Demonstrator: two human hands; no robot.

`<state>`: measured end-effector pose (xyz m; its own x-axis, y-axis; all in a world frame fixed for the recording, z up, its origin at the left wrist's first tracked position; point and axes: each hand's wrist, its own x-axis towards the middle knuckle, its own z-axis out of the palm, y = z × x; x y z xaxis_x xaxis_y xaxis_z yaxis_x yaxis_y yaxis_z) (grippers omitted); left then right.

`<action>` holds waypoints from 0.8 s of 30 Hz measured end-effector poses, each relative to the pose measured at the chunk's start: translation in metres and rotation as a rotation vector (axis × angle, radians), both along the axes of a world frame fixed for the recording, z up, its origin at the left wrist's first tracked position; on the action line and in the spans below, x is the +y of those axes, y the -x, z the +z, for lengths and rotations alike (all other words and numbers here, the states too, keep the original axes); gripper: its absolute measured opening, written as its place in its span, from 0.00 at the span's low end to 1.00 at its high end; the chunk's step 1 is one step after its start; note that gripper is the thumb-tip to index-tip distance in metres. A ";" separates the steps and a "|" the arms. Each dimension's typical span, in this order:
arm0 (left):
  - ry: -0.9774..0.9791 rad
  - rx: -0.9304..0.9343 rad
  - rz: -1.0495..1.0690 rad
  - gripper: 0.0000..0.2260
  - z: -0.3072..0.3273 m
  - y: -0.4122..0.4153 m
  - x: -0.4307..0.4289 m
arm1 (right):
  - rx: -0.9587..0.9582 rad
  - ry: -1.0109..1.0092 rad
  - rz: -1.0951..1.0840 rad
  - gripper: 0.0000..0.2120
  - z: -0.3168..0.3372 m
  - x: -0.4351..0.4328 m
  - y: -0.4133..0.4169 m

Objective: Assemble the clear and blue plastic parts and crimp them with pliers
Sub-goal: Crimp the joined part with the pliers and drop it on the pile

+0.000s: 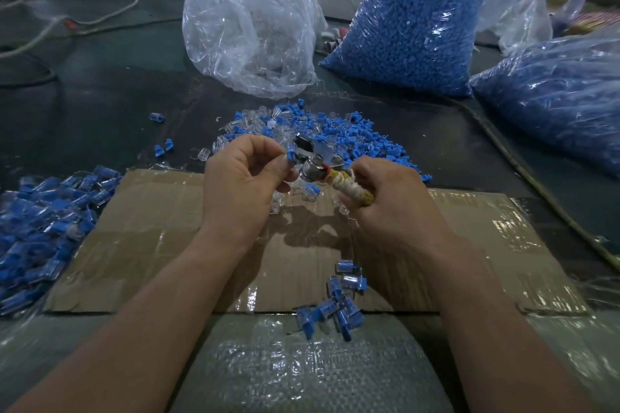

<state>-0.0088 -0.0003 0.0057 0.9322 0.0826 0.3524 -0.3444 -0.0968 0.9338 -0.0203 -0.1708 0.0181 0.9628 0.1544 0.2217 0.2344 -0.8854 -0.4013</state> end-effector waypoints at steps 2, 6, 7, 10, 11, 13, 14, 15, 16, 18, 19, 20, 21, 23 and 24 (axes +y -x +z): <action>0.001 0.004 0.003 0.10 0.000 0.000 0.000 | 0.004 -0.007 -0.006 0.07 0.000 0.001 0.000; -0.006 0.004 0.010 0.10 0.001 0.000 -0.001 | 0.003 0.016 -0.015 0.07 0.001 0.002 0.000; -0.008 -0.002 0.015 0.10 0.001 0.001 0.000 | -0.005 0.029 -0.017 0.07 0.001 0.002 0.000; 0.003 -0.021 0.018 0.09 0.002 0.003 0.000 | -0.055 0.060 -0.022 0.09 0.001 0.003 0.001; 0.007 -0.026 0.021 0.09 0.002 0.003 0.000 | -0.068 0.060 -0.023 0.09 0.001 0.003 0.002; 0.003 -0.017 0.027 0.09 0.002 0.003 0.000 | -0.072 0.057 -0.027 0.08 0.000 0.003 0.001; 0.002 -0.009 0.027 0.09 0.002 0.002 0.000 | -0.068 0.057 -0.030 0.08 -0.001 0.003 0.000; 0.001 -0.004 0.022 0.09 0.002 0.001 -0.001 | -0.063 0.057 -0.033 0.08 -0.002 0.002 -0.001; -0.002 -0.002 0.018 0.09 0.003 0.000 -0.001 | -0.051 0.055 -0.031 0.08 -0.003 0.002 -0.002; 0.006 0.008 0.012 0.09 0.002 0.000 -0.001 | -0.022 0.027 -0.013 0.09 -0.005 0.001 -0.003; 0.026 0.026 0.010 0.09 0.002 -0.001 -0.001 | -0.008 0.005 -0.001 0.09 -0.006 0.001 -0.004; 0.057 0.052 0.006 0.08 0.002 -0.001 0.000 | 0.004 -0.017 0.009 0.08 -0.006 0.000 -0.004; 0.096 0.082 0.000 0.08 0.001 -0.001 0.001 | 0.011 -0.033 0.015 0.08 -0.005 -0.001 -0.005; 0.175 0.147 -0.022 0.07 0.002 -0.003 0.002 | 0.018 -0.037 0.009 0.11 -0.005 -0.006 -0.006; 0.215 0.181 -0.035 0.07 0.002 -0.003 0.003 | 0.016 -0.033 -0.003 0.12 -0.005 -0.009 -0.007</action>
